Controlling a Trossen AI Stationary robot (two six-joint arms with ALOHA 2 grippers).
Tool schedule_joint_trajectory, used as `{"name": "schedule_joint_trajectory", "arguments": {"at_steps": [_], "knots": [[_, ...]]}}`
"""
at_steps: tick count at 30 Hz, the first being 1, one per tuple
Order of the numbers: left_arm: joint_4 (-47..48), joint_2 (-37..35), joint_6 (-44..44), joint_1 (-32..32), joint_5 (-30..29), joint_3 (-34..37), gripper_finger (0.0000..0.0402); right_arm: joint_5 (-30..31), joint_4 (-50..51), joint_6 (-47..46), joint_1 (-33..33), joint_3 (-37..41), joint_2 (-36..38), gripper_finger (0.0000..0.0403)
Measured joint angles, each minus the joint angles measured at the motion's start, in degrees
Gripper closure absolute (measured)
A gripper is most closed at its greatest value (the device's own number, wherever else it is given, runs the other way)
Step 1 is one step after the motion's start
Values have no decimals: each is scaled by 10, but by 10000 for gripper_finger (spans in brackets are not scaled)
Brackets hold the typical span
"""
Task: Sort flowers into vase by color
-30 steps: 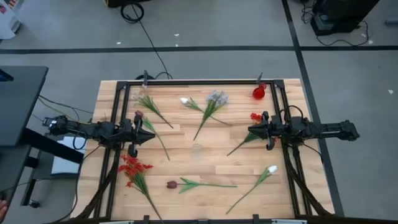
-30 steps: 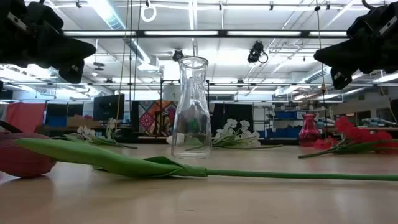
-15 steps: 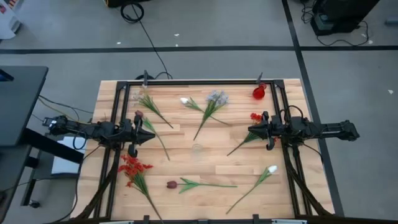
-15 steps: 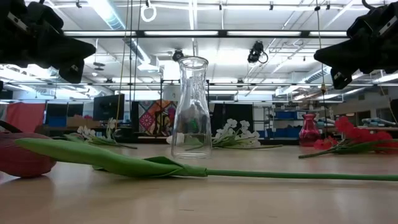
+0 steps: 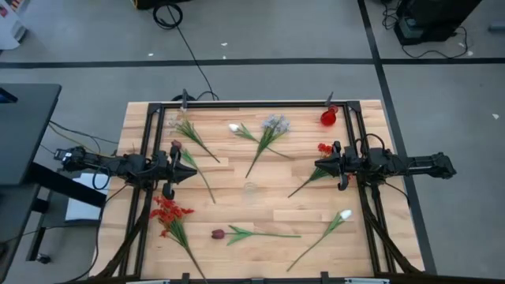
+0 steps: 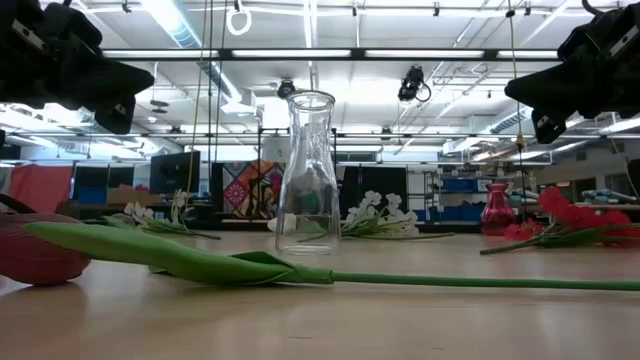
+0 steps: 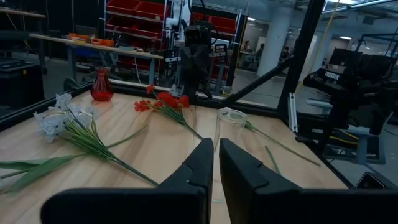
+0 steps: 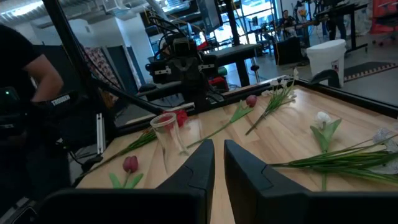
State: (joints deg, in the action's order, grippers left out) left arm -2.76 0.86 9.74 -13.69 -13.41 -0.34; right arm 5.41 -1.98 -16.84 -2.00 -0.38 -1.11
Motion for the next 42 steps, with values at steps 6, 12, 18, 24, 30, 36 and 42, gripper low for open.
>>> {"name": "schedule_joint_trajectory", "arguments": {"at_steps": [6,12,18,24,30,36,42], "knots": [[0,0,0,0,0,0,367,0,0,0,0,0,0,357],[0,0,0,0,0,0,367,0,0,0,0,0,0,357],[0,0,0,0,0,0,367,0,0,0,0,0,0,357],[-17,0,0,0,-4,0,367,0,0,0,0,0,0,357],[-91,3,54,0,-14,0,367,2,-2,0,0,0,0,357],[-109,8,143,0,-87,0,367,76,-72,21,0,0,0,357],[-110,28,197,0,-182,0,367,194,-240,38,0,-1,1,357]]}}
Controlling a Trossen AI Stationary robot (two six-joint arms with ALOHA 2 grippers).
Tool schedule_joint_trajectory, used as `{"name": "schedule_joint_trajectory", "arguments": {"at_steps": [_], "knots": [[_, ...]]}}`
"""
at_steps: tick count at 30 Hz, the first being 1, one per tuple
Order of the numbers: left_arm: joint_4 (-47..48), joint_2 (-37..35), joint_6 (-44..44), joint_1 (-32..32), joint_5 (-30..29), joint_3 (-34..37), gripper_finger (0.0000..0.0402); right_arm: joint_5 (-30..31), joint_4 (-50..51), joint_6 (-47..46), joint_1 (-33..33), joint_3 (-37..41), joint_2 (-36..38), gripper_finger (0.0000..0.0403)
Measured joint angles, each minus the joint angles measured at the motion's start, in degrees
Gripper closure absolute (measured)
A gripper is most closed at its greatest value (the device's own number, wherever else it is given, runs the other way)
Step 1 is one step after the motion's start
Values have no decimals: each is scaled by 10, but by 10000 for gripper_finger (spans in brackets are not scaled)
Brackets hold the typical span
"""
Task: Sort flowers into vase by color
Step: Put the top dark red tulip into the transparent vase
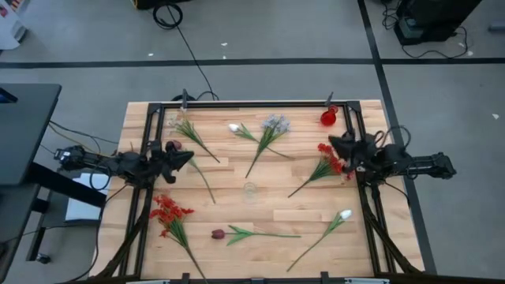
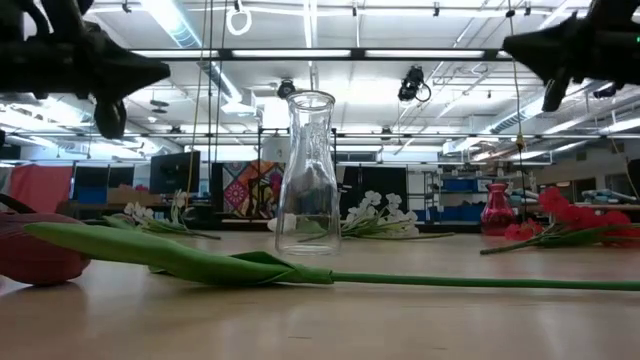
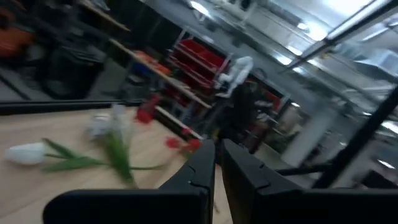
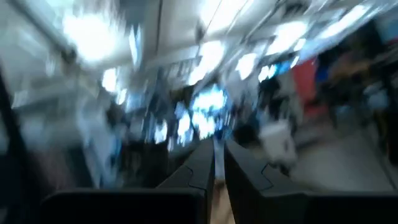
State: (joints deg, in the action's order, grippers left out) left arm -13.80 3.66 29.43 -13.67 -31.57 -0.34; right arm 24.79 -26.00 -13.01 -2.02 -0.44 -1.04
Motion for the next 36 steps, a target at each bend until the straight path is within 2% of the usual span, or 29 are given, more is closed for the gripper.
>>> {"name": "schedule_joint_trajectory", "arguments": {"at_steps": [5,9,14,16,19,21,23,25,30,36], "knots": [[1,38,15,0,-49,0,367,57,-80,35,1,0,-1,357],[2,84,71,0,-31,0,367,123,-103,51,1,0,-1,357],[8,155,62,0,-31,-24,367,183,-74,39,1,0,-1,357],[6,180,70,0,-36,-39,367,236,-51,0,3,1,-5,357],[17,206,79,0,-29,-65,367,370,-10,-122,10,1,-15,357],[26,212,79,0,-17,-90,367,408,18,-193,15,1,-22,357],[33,211,90,0,-16,-113,367,400,28,-279,19,1,-32,357],[38,211,91,0,-17,-134,367,365,31,-353,24,1,-42,357],[98,205,84,0,-16,-201,367,288,31,-473,32,1,-81,357],[219,209,89,0,-16,-264,366,202,35,-553,34,-19,-167,357]]}}
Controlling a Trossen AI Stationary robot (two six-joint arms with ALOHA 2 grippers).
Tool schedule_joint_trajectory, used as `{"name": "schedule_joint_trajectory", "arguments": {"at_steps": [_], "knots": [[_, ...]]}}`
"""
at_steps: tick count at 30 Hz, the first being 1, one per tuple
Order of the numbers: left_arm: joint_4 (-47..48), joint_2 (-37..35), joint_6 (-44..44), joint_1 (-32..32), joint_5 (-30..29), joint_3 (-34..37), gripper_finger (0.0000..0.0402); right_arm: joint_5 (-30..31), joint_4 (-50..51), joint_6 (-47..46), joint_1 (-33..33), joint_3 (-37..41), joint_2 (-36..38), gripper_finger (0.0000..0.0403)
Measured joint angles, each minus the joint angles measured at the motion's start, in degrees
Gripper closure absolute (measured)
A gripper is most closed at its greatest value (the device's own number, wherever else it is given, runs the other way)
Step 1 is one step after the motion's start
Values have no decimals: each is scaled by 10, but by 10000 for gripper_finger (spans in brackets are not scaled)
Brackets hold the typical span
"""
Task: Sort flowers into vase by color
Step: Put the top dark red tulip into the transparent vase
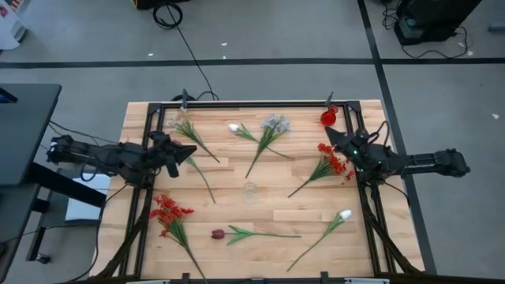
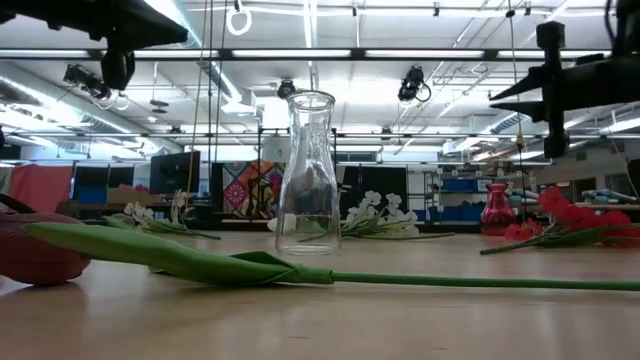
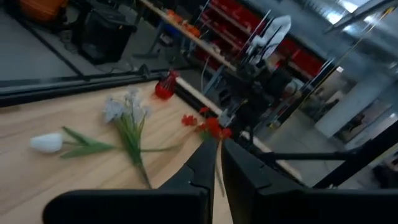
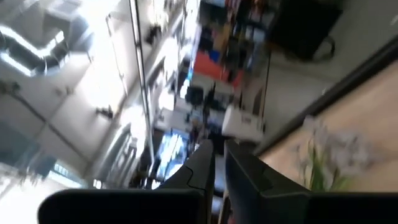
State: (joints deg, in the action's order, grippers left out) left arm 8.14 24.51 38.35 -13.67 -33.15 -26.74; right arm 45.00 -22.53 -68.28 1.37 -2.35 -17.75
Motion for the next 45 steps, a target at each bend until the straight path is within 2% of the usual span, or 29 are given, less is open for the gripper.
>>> {"name": "schedule_joint_trajectory", "arguments": {"at_steps": [4,8,12,18,22,26,28,31,34,37,40,45], "knots": [[52,16,47,10,24,-21,349,-40,-1,-12,-2,-51,-90,357],[57,48,51,25,86,-25,320,-56,1,-9,-2,-117,-192,357],[66,85,45,36,105,-25,297,-86,22,-18,1,-183,-270,357],[65,119,83,64,168,-25,289,-243,182,-81,51,-280,-336,357],[61,126,108,89,171,-25,288,-361,281,-87,104,-344,-377,357],[60,132,144,123,179,-30,281,-455,326,-77,143,-397,-423,357],[53,138,136,135,181,-37,272,-463,328,-57,150,-414,-443,357],[56,151,134,154,181,-39,255,-406,319,-38,152,-426,-460,357],[51,165,141,166,181,-41,241,-387,310,-45,152,-426,-473,357],[36,172,176,175,177,-42,233,-416,321,-46,157,-426,-494,357],[23,171,172,181,176,-42,232,-439,342,-47,157,-425,-524,356],[70,167,155,193,175,-43,232,-489,292,-3,136,-426,-580,329]]}}
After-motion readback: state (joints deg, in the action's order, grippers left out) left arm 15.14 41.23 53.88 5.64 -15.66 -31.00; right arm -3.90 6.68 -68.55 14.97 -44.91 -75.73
